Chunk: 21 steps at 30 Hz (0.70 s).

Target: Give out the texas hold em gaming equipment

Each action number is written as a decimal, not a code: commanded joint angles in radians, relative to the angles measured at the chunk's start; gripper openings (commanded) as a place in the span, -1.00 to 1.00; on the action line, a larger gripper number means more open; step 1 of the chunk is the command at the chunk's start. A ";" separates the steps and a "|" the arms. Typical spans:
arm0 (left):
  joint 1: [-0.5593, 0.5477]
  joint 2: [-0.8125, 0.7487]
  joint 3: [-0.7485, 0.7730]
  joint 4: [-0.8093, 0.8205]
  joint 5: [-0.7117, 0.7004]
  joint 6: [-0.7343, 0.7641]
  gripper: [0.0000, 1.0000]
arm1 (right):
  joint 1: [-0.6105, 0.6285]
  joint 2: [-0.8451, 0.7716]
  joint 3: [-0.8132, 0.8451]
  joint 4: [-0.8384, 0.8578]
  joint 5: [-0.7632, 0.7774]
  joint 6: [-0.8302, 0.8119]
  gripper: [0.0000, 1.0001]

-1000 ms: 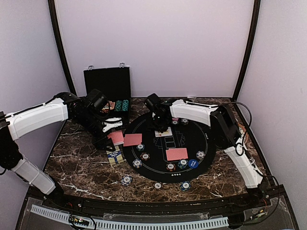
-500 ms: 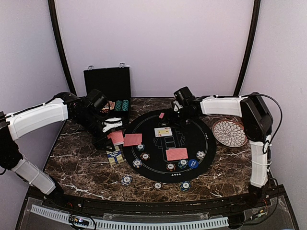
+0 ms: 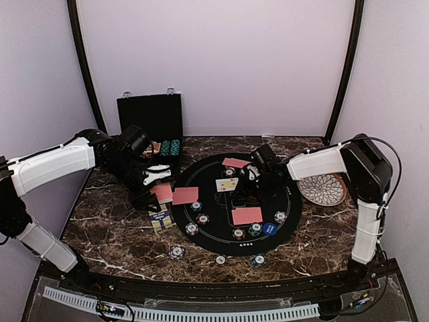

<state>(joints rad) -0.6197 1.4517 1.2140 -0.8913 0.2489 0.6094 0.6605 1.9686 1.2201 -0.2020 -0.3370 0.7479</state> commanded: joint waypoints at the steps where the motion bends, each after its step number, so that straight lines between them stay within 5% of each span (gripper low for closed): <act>1: 0.002 -0.031 0.009 -0.015 0.006 0.010 -1.00 | 0.041 -0.038 -0.050 0.027 0.010 0.018 -0.15; 21: 0.002 -0.036 0.013 -0.018 0.009 0.007 -1.00 | 0.105 -0.119 -0.199 0.035 0.068 0.069 -0.23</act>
<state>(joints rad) -0.6197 1.4517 1.2140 -0.8917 0.2485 0.6094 0.7547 1.8755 1.0630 -0.1265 -0.2928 0.7979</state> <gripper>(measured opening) 0.679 0.386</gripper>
